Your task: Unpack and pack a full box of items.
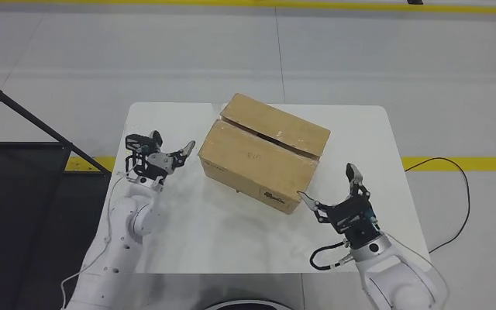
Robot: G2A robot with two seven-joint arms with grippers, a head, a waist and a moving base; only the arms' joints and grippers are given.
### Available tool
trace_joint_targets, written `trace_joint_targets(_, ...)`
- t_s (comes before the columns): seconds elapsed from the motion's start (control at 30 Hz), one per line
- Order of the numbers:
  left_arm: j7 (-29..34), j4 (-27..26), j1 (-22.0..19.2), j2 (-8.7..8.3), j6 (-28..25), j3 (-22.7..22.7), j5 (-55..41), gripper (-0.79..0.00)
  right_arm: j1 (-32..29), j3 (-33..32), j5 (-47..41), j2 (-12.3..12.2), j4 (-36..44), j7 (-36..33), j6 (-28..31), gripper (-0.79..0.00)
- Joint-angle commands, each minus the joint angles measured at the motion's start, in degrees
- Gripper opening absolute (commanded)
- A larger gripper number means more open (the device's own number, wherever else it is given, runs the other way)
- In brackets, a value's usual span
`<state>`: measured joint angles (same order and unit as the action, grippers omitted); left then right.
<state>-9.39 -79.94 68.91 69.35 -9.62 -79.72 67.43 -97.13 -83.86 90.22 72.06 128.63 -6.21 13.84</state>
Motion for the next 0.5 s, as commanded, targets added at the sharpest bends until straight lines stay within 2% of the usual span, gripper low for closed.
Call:
trace_joint_targets(0.0, -0.2, 2.4, -1.9, 0.22, -0.7, 1.5, 1.1, 0.000, 0.5, -0.6, -3.6, 0.2, -1.0, -0.5, -2.1, 0.000)
trace_joint_targets(0.2, -1.7, 5.6, -3.9, 0.54, -3.3, 3.5, 2.3, 0.000, 1.9, -2.8, -11.7, 0.3, -3.1, -1.5, -3.1, 0.000)
trace_joint_targets(0.47, -3.4, 5.2, -2.4, 0.39, -8.4, 3.6, 2.0, 0.000, 3.3, -4.4, -17.4, 0.3, -5.3, -1.0, -1.8, 0.000)
